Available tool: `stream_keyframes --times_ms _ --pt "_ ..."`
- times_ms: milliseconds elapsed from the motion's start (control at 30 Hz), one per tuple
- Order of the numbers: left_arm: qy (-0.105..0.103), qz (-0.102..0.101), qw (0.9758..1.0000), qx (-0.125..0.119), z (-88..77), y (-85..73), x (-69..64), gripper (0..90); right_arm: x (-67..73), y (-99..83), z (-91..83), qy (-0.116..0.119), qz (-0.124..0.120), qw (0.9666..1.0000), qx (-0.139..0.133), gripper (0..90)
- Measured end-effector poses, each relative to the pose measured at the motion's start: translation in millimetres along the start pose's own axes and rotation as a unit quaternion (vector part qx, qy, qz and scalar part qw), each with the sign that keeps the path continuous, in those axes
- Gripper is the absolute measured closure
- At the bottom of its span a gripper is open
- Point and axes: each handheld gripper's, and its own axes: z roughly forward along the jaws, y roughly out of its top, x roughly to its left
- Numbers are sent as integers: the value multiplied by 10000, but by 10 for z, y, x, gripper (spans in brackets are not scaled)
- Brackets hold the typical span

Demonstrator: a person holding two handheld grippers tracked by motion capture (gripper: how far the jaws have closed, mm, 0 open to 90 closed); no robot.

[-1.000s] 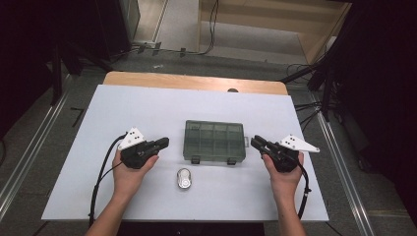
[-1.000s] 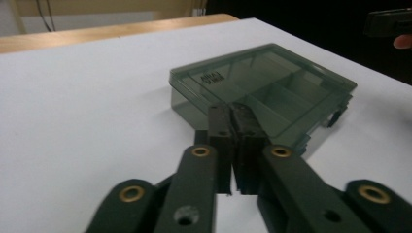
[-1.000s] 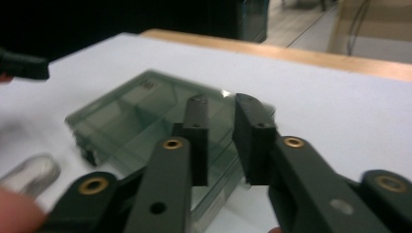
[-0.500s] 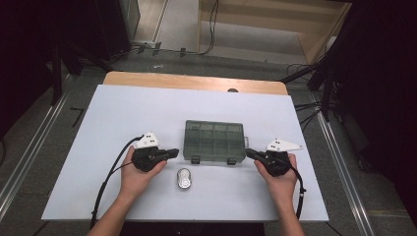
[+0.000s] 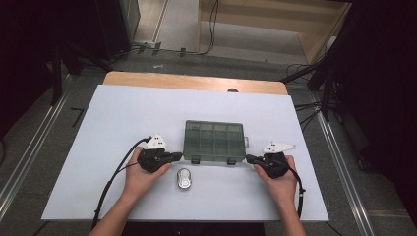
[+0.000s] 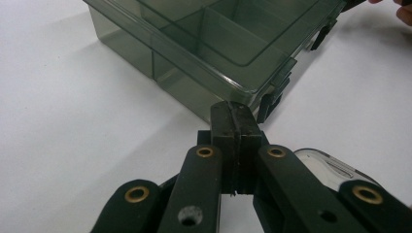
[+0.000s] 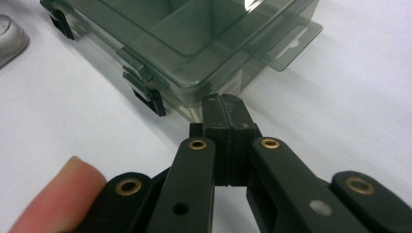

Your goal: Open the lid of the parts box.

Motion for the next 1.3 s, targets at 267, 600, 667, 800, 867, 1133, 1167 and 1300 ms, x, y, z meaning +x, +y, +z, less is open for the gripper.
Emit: stream_keyframes --times_ms 267,600,667,800,867,1133,1167,1300 --pt "1 31 10000 55 2 1 2 893 8 -2 1 -20 -66 10000 -6 880" --pt "19 26 10000 23 -14 3 17 893 -6 30 -136 234 38 9982 -557 880" --pt "21 36 10000 47 -12 1 21 893 -2 29 -133 69 28 9988 -480 880" --pt "18 42 10000 72 12 -6 9 892 0 7 -50 42 1 9998 -177 880" --pt "27 66 10000 61 14 -3 6 892 19 10 -20 -15 -83 9999 -85 879" --pt "-10 50 10000 69 11 -3 15 893 24 11 -1 -38 -140 9999 -11 879" --pt "-33 37 10000 69 8 -2 14 893 24 10 -1 -33 -127 9999 -12 879" --pt "-54 84 9999 87 -4 2 5 892 22 6 1 -46 -132 9999 -10 879"
